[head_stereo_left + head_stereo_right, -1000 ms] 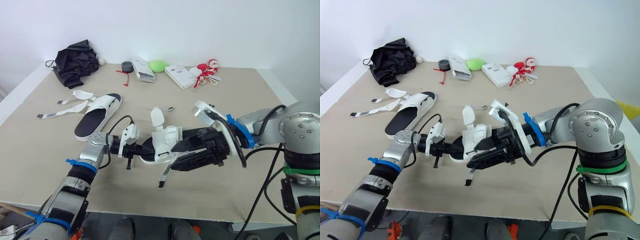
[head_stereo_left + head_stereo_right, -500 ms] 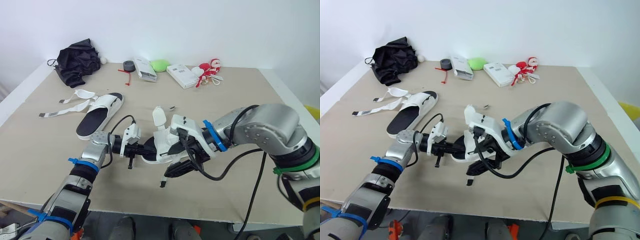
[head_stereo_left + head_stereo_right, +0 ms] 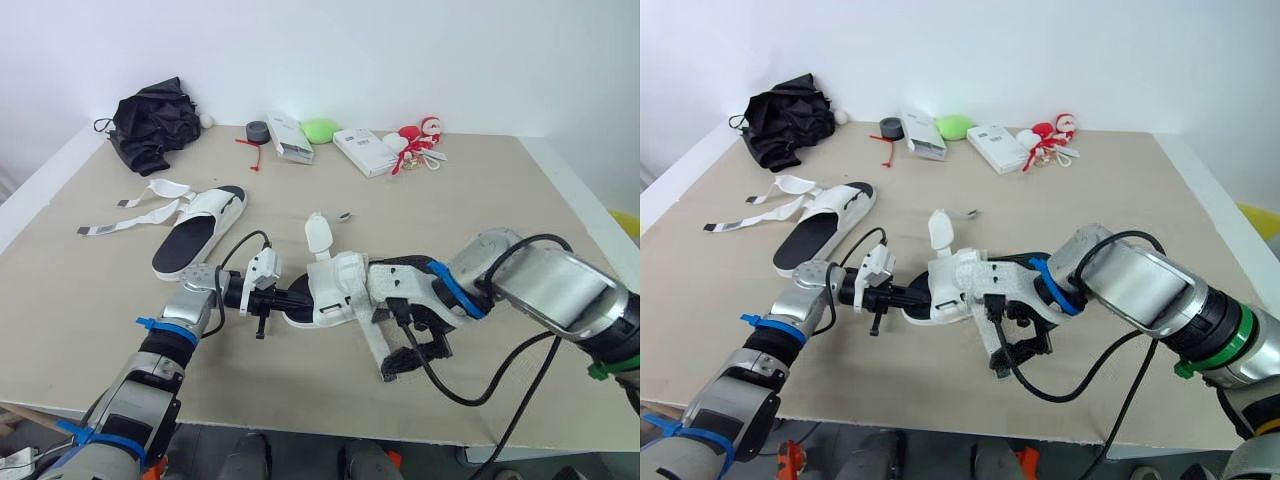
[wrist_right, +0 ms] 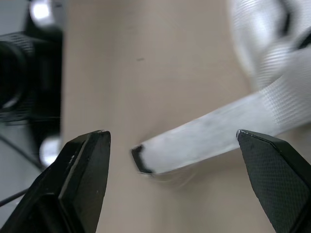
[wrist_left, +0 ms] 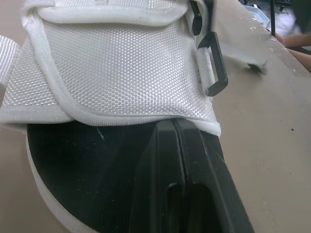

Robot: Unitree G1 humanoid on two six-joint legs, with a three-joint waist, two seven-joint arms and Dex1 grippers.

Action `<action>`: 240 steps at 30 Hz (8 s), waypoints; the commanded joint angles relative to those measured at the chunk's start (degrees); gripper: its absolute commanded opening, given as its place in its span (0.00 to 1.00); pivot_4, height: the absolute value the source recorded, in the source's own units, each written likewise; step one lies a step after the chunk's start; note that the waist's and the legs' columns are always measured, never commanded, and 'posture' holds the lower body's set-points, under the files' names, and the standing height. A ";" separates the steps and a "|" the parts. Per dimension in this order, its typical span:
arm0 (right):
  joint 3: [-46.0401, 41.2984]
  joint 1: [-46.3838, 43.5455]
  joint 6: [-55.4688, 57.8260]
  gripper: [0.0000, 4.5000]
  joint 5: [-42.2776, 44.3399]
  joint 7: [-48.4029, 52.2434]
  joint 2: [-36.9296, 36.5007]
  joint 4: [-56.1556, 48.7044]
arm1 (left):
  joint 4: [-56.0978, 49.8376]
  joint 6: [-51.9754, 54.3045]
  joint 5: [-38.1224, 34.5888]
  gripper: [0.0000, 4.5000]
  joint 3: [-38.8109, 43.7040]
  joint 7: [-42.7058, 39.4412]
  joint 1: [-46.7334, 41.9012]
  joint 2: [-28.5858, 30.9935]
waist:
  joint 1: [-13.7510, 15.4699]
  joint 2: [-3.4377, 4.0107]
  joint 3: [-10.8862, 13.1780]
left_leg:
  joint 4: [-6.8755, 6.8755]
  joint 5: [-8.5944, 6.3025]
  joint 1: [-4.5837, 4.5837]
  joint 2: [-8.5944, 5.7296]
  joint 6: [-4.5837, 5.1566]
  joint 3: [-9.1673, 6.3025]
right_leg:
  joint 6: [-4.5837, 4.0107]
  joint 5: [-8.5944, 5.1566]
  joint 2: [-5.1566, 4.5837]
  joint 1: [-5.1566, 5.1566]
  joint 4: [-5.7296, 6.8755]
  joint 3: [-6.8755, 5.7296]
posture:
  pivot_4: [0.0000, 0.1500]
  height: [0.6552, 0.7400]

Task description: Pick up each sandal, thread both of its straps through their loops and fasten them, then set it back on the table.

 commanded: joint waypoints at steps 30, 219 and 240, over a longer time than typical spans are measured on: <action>-29.99 21.14 26.79 0.99 19.77 -18.05 9.59 -1.05 | -0.46 5.21 5.36 0.00 -3.14 2.74 7.29 2.91 | 0.01 -0.11 -0.13 | -0.58 0.00 0.04 -0.05 0.01 -0.05 | 0.45 0.26 0.08 0.20 -0.65 -0.17 | 1.00 0.98; -7.49 -7.77 24.43 0.01 7.12 3.87 18.18 35.74 | -5.42 7.98 4.09 0.00 -3.40 6.35 12.19 2.15 | -0.27 0.54 -0.59 | -0.57 -0.01 0.28 0.04 0.08 -0.03 | 0.45 0.15 0.41 0.46 -0.19 0.08 | 1.00 0.98; -11.49 -4.66 21.15 0.01 9.91 4.73 17.18 28.50 | -4.98 7.77 4.20 0.00 -3.50 6.31 12.00 1.88 | -0.26 0.54 -0.59 | -0.56 -0.08 0.31 0.04 0.05 -0.04 | 0.46 0.08 0.41 0.49 -0.19 0.08 | 1.00 0.98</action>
